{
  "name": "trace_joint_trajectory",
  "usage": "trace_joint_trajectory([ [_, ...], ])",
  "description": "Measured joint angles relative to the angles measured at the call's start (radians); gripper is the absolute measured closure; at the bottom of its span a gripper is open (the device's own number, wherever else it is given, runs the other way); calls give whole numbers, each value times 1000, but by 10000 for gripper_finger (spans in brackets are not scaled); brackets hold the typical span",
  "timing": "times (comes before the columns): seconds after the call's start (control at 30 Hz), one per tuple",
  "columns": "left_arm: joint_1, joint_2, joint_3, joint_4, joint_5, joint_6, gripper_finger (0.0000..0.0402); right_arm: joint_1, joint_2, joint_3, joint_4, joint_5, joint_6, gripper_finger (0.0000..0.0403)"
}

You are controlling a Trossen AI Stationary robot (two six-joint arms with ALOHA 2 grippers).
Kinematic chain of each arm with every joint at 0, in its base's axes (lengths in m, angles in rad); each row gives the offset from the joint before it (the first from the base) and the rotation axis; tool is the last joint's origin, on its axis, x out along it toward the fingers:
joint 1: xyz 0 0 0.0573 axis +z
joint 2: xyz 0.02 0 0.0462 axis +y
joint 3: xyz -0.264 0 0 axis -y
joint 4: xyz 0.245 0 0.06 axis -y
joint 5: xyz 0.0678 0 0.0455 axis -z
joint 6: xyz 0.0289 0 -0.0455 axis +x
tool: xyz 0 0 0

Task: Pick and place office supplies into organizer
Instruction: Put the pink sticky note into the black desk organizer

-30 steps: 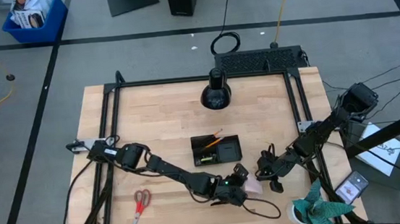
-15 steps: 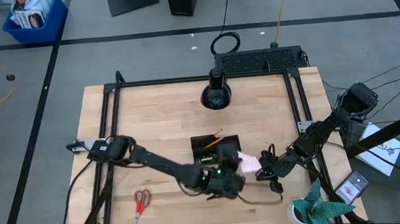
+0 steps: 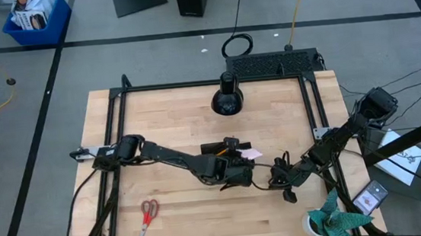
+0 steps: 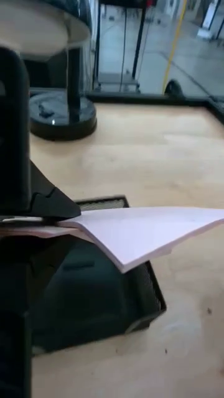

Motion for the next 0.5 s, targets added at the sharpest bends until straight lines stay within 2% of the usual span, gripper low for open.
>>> trace_joint_trajectory([
  [0.3,0,28,1,-76,23,-32,395,0,-1,0,5,0,-12,403],
  [0.5,2,44,-3,-76,-7,-41,375,0,-1,0,13,0,-19,403],
])
